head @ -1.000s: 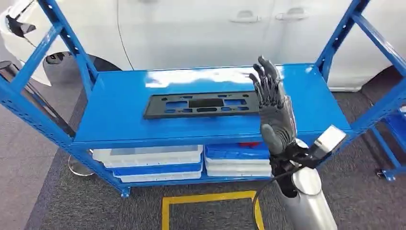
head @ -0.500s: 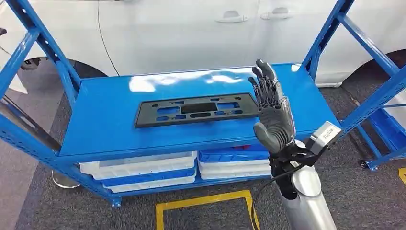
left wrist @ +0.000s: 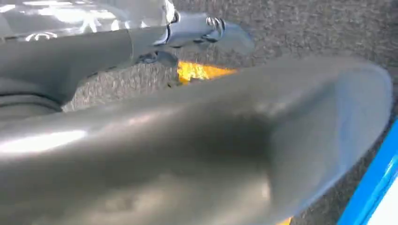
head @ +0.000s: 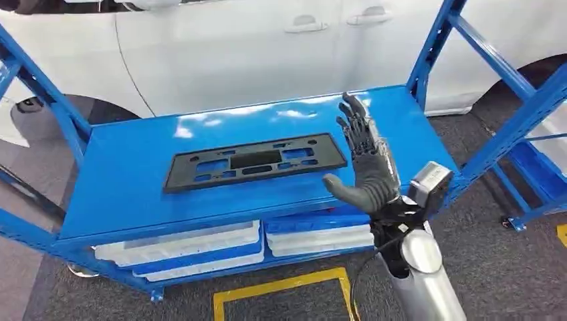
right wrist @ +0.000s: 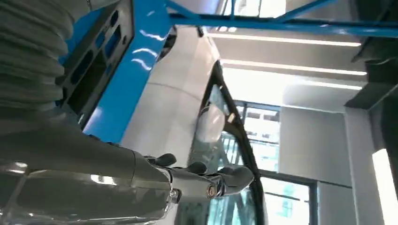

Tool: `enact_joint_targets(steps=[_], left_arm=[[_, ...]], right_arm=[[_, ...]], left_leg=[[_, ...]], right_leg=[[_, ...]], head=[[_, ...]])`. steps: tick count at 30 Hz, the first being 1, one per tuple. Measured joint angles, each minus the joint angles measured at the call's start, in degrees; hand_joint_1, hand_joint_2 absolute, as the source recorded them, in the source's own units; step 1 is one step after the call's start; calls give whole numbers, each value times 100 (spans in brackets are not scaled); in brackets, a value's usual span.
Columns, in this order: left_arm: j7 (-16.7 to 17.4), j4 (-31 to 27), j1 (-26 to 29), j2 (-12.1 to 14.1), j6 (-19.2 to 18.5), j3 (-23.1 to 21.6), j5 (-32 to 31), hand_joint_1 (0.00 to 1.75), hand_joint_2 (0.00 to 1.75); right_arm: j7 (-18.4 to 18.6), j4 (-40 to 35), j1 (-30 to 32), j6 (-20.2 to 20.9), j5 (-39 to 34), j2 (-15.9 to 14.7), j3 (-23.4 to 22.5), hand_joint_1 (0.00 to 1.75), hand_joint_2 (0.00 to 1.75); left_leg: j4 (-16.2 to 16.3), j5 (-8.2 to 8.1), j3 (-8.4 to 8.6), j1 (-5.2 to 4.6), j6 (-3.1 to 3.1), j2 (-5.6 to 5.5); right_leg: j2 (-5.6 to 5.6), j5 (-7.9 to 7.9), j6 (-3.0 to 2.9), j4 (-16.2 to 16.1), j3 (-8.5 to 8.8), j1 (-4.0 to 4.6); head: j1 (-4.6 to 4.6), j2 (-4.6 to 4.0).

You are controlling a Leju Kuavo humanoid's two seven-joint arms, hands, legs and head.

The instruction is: Take the parts from the cabinet and place them on the table.

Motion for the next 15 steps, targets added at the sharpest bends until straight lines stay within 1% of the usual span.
enact_joint_targets(steps=[1, 2, 3, 4, 6, 7, 8, 10, 11, 12, 13, 14, 15], left_arm=[[2, 0, 2, -2, 2, 0, -22, 0, 0], [2, 0, 17, -2, 7, 0, -46, 0, 0], [11, 0, 28, -2, 11, -2, -85, 0, 0], [13, 0, 26, -2, 11, -9, -109, 0, 0], [13, 0, 12, -2, 11, -39, -168, 0, 0], [20, 0, 11, 0, 7, -55, -194, 0, 0], [26, 0, -14, -6, -4, -72, -210, 0, 0], [35, 0, -28, -24, -9, -122, -245, 0, 0], [35, 0, -32, -26, -9, -131, -245, 0, 0], [33, 4, -46, -64, -15, -138, -253, 0, 0], [20, 2, -60, -59, -28, -140, -253, 0, 0], [15, 4, -76, -59, -35, -142, -253, 0, 0], [15, 4, -84, -59, -37, -142, -251, 0, 0]], right_arm=[[9, 65, 44, -97, 197, -2, 67, 0, 175], [15, 114, 84, -175, 374, -4, 127, 0, 175], [28, 203, 108, -331, 717, -11, 232, 0, 175], [41, 300, 111, -472, 1030, -15, 346, 0, 175], [72, 507, 107, -761, 1653, -17, 604, 0, 175], [83, 665, 99, -916, 1985, -17, 774, 0, 175], [85, 883, 46, -1070, 2332, -7, 984, 0, 175], [48, 1339, -98, -1314, 2919, 55, 1415, 0, 175], [11, 1575, -203, -1401, 3102, 127, 1638, 0, 175], [-22, 1784, -315, -1464, 3233, 219, 1848, 0, 175], [-63, 1986, -450, -1519, 3384, 303, 2092, 0, 175], [-70, 2147, -599, -1517, 3508, 372, 2296, 0, 175], [-72, 2289, -708, -1499, 3595, 429, 2484, 0, 175]], left_leg=[[478, -154, -288, -1, -9, 0], [756, -175, -491, 0, -13, 0], [726, -19, -550, -2, -6, 0], [395, 258, -453, -2, 15, 0], [-640, 879, -42, -7, 81, 0], [-930, 901, 97, -30, 124, -1], [-1035, 861, 141, -52, 134, -6], [-1015, 854, 117, -83, 164, -3], [-1034, 859, 121, -79, 183, -1], [-1098, 889, 171, 2, 221, 14], [-1127, 882, 209, -3, 235, 13], [-1132, 868, 226, -3, 272, 24], [-1130, 859, 232, -3, 279, 24]], right_leg=[[1, -20, -19, 4, 12, 21], [7, -42, -28, 12, 23, 36], [22, -70, -33, 23, 49, 51], [38, -102, -29, 31, 85, 66], [51, -177, -15, 56, 178, 85], [51, -211, 3, 60, 196, 89], [69, -234, 41, 96, 176, 118], [70, -233, 90, 70, 170, 85], [72, -235, 109, 58, 176, 87], [72, -276, 136, 81, 178, 106], [46, -345, 176, 211, 143, 95], [43, -518, 214, 569, -43, 63], [42, -718, 248, 1049, -306, 30]], head=[[11, 0], [2, 0], [5, 0], [4, 0], [7, 0], [13, 0], [22, 0], [24, 0], [24, 0], [15, 2], [37, 0], [72, 0], [59, 0]])
